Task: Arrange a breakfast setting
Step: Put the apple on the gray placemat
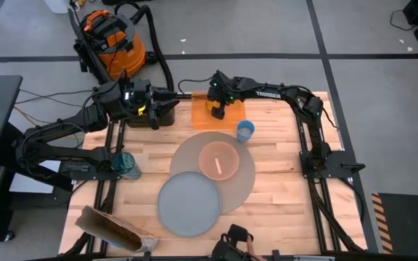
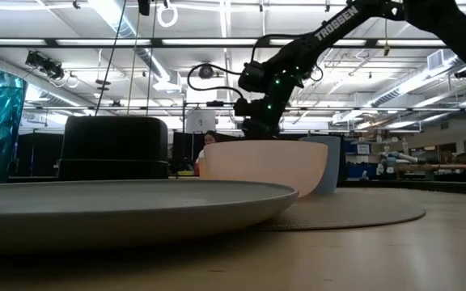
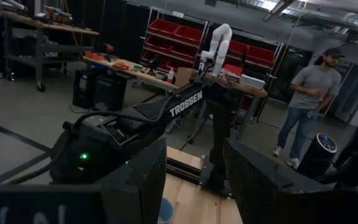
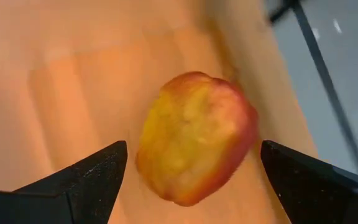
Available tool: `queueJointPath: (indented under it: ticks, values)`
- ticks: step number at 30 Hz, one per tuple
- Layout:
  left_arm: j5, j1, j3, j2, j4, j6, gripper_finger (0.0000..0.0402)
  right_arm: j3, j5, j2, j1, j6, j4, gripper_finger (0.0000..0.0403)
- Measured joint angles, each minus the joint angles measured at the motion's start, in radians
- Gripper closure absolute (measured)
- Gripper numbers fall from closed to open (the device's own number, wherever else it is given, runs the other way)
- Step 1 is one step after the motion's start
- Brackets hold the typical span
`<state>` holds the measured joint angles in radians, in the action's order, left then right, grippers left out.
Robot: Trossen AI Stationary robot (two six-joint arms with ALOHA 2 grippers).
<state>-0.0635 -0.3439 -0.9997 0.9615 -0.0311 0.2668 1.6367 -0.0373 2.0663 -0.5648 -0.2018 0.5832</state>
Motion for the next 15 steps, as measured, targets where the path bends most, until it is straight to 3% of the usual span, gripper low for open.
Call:
queueJointPath:
  ticks: [5,10,15]
  values:
    - [0.0,0.0,0.0,0.0,0.0,0.001,0.0235,0.0,0.005,0.0,0.008,0.275,0.001,0.002]
    - [-0.002,0.0,0.0,0.0,-0.001,-0.01,0.0235,0.047,0.035,0.002,0.037,0.428,0.06,0.0008]
    - [-0.002,0.0,0.0,0.0,-0.001,-0.017,0.0235,0.15,-0.137,0.002,0.065,0.425,0.153,0.0005]
